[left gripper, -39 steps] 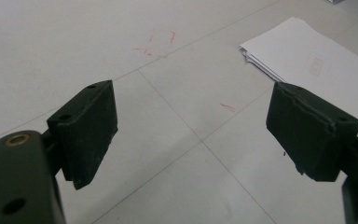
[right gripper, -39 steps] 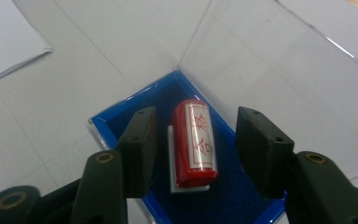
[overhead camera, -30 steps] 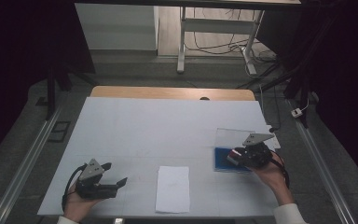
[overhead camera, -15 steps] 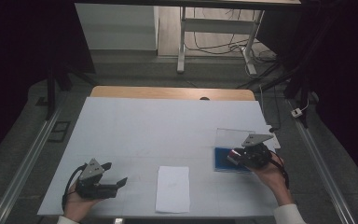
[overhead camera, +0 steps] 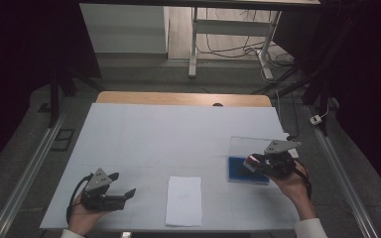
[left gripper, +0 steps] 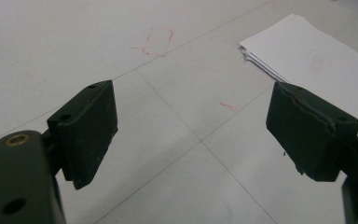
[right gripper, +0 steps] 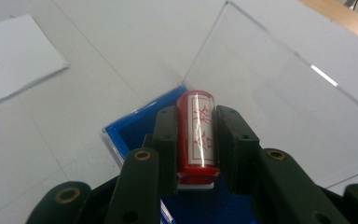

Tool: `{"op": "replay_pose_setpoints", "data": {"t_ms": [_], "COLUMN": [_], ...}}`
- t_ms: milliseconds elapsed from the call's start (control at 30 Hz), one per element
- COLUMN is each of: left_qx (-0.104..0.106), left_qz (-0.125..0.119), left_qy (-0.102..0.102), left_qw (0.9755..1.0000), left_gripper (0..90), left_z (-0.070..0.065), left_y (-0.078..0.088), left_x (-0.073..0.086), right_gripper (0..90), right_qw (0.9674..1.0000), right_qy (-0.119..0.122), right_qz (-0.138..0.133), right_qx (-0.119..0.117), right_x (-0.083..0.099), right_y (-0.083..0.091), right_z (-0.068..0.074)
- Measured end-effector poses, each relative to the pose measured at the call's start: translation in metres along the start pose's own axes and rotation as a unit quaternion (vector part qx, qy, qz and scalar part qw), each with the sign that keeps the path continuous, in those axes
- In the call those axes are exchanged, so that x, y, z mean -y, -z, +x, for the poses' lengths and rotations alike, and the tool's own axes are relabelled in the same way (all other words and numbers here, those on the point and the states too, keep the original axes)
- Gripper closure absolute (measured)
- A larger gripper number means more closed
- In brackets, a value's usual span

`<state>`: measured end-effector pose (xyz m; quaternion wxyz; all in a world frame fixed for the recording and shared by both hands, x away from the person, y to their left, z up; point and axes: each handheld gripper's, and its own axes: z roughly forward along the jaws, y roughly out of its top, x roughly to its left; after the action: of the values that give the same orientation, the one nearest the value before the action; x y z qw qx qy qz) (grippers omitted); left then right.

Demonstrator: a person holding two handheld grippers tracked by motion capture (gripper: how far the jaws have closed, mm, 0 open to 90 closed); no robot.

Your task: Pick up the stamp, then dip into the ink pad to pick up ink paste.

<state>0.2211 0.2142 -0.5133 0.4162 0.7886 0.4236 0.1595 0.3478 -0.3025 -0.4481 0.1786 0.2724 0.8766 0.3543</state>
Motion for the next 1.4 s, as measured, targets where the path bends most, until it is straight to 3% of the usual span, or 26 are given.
{"op": "replay_pose_setpoints", "data": {"t_ms": [333,700,900,1200,1400], "left_qx": [0.0,-0.001,0.0,-0.001,-0.002], "left_qz": [-0.001,0.0,0.001,0.002,0.002], "left_qy": [0.001,0.002,0.002,0.001,0.0], "left_qw": [1.0,1.0,1.0,1.0,1.0], "left_gripper": [16.8,16.8,16.8,16.8,16.8], "left_z": [0.0,0.0,-0.002,-0.001,0.0], "left_y": [0.001,0.0,-0.001,-0.001,0.0], "left_x": [0.0,0.0,0.0,0.0,0.0], "right_gripper": [70.2,70.1,70.2,70.1,70.2], "right_qw": [0.9992,0.9985,0.999,0.9996,0.9993], "right_qy": [0.015,0.023,0.022,0.022,0.013], "right_qz": [-0.036,-0.049,-0.039,0.014,0.034], "right_qx": [0.011,0.006,0.002,0.007,0.012], "right_x": [-0.012,-0.018,-0.016,-0.007,-0.002], "right_y": [0.021,0.028,0.023,0.0,-0.009], "right_z": [0.006,0.01,0.009,0.006,0.004]}}
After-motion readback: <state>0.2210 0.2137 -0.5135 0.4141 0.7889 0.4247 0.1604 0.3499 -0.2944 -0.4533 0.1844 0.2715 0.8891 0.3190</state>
